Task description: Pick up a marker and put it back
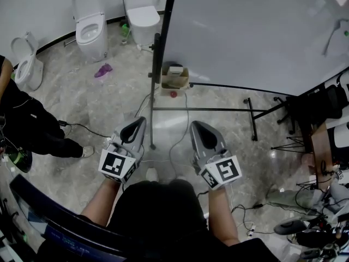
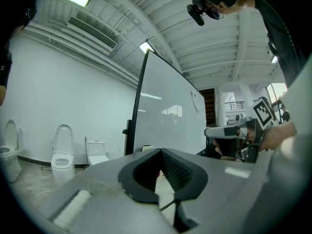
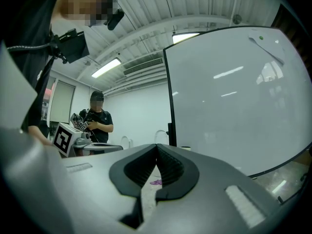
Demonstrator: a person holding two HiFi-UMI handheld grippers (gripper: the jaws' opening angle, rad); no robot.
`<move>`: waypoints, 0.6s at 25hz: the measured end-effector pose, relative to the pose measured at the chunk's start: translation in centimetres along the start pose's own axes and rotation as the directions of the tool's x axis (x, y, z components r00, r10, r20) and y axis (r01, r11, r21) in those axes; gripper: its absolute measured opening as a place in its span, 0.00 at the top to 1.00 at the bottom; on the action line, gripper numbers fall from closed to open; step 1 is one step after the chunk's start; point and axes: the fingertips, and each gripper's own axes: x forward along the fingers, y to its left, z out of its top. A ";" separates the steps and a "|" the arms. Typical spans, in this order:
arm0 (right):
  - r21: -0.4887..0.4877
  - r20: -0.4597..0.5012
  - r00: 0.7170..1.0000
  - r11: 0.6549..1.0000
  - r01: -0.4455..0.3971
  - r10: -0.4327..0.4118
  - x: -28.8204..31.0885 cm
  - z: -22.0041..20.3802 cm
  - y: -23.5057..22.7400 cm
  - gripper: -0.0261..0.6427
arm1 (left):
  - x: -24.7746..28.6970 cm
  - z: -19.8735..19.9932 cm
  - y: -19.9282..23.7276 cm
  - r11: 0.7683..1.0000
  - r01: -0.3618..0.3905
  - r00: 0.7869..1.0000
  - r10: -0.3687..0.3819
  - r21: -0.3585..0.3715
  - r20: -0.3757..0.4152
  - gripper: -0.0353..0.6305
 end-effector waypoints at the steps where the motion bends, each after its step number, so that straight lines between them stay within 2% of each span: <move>1: 0.002 0.001 1.000 1.000 0.001 -0.001 -0.1 0.0 -0.1 0.95 | 0.0 0.0 -0.1 1.000 0.000 1.000 0.000 0.002 0.000 0.94; 4: 0.009 0.002 1.000 1.000 -0.001 0.001 -0.2 0.0 -0.3 0.95 | 0.1 0.0 -0.4 1.000 0.004 1.000 -0.004 0.025 -0.005 0.94; 7: 0.010 0.005 1.000 1.000 -0.013 0.013 -0.3 0.1 -0.6 0.95 | 0.2 -0.3 -0.4 1.000 -0.025 1.000 0.025 0.003 -0.002 0.94; 15: -0.002 0.024 0.997 0.997 -0.071 0.071 0.8 1.2 -2.4 0.95 | 2.4 0.3 -0.6 0.997 -0.075 0.997 0.075 0.030 0.003 0.94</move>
